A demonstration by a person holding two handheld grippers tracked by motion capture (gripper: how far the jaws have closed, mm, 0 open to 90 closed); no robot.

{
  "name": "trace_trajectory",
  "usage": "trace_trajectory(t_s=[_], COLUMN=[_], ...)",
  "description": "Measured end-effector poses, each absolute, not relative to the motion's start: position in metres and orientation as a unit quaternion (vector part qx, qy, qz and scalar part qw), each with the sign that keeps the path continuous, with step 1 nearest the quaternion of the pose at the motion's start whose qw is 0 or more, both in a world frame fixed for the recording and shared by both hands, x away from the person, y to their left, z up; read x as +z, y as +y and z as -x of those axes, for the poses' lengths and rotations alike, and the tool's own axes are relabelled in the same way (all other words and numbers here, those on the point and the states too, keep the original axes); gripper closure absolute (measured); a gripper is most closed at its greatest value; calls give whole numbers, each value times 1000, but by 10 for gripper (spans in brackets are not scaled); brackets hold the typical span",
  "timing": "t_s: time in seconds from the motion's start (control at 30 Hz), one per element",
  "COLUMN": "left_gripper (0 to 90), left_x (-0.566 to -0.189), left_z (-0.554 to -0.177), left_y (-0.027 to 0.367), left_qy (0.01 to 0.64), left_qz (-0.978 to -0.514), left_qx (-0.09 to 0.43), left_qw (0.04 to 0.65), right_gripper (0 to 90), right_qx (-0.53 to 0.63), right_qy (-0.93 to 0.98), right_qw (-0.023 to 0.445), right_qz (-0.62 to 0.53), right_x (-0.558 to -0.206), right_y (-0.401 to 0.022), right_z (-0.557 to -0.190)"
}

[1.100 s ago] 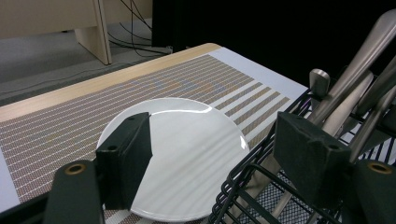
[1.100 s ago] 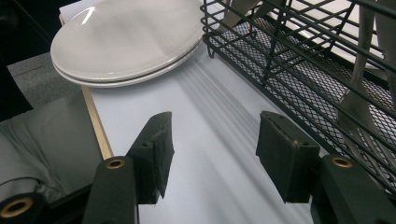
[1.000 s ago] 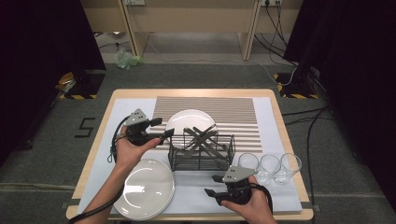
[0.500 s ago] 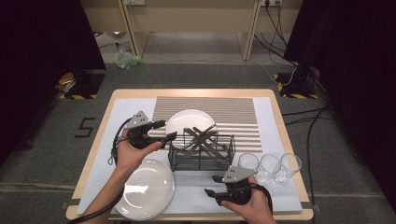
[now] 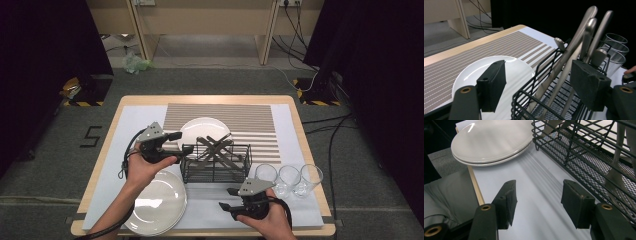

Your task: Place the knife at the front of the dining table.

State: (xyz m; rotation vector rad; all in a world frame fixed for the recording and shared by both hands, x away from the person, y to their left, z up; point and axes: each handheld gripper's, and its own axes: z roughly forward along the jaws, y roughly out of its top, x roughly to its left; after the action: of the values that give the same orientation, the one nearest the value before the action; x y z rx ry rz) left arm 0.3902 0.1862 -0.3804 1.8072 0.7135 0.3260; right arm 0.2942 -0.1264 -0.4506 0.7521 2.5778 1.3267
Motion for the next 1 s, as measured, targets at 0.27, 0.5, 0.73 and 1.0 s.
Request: trace_trajectory(t_s=[0.27, 0.5, 0.73, 1.0], left_gripper=[323, 369, 416, 484], left_x=[-379, -380, -383, -382], left_z=[-386, -384, -381, -379], left_y=[174, 164, 159, 150], left_qy=[280, 265, 254, 234], left_qz=[-775, -784, -791, -802], left_qx=[125, 113, 107, 96], left_qw=[552, 550, 547, 541], right_gripper=[456, 456, 457, 457], right_qx=[442, 441, 441, 439], right_qy=[858, 859, 859, 860], right_qw=[74, 73, 73, 74], right_qz=[-251, -250, -249, -249], right_x=[-451, -451, -451, -450], right_y=[-127, -126, -126, -125], right_z=[-295, -294, -294, -293])
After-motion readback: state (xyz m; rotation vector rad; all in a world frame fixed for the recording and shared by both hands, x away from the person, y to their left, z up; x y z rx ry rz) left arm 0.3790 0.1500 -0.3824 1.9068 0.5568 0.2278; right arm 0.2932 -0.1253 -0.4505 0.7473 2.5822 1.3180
